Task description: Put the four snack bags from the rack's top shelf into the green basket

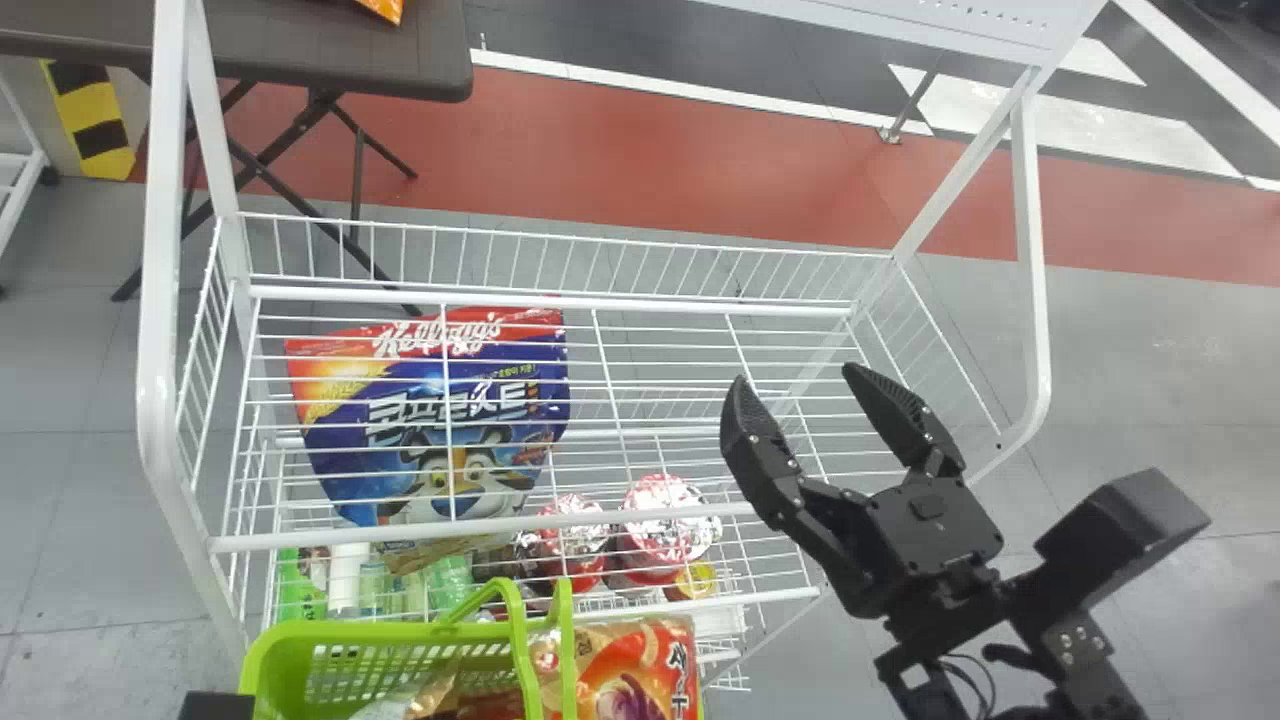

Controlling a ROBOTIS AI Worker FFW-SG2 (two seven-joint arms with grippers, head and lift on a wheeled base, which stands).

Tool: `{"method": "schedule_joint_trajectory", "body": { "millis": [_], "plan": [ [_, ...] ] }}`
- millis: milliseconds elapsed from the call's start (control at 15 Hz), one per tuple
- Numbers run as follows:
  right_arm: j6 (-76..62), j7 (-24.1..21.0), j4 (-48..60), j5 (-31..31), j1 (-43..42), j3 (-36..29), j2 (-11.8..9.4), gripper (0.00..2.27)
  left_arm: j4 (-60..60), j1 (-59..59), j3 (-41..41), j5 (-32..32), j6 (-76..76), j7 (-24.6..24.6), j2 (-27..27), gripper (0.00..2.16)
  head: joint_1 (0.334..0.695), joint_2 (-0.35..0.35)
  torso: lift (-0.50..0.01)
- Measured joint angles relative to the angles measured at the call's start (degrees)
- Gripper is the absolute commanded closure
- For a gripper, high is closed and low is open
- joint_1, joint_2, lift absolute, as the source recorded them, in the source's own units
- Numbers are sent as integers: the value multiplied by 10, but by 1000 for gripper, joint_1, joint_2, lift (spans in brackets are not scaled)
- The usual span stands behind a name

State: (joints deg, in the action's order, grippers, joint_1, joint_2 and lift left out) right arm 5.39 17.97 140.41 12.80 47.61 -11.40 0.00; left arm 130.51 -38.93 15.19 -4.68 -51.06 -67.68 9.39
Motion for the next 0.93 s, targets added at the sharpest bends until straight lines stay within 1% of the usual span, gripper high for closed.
{"method": "schedule_joint_trajectory", "body": {
  "millis": [133, 267, 933],
  "plan": [
    [-42, -16, -18, -5, 5, 18, 0, 53, -1, 0, 0, -1, 1, 0, 1, 1902, 695, -350, 0],
    [-59, -21, -22, -4, 14, 25, 0, 53, -1, 0, -1, -2, 1, 0, 2, 1902, 695, -350, 0],
    [-53, -23, -5, 3, 28, 23, 0, 53, 0, -1, 0, -3, 1, -2, 4, 1902, 695, -350, 0]
  ]
}}
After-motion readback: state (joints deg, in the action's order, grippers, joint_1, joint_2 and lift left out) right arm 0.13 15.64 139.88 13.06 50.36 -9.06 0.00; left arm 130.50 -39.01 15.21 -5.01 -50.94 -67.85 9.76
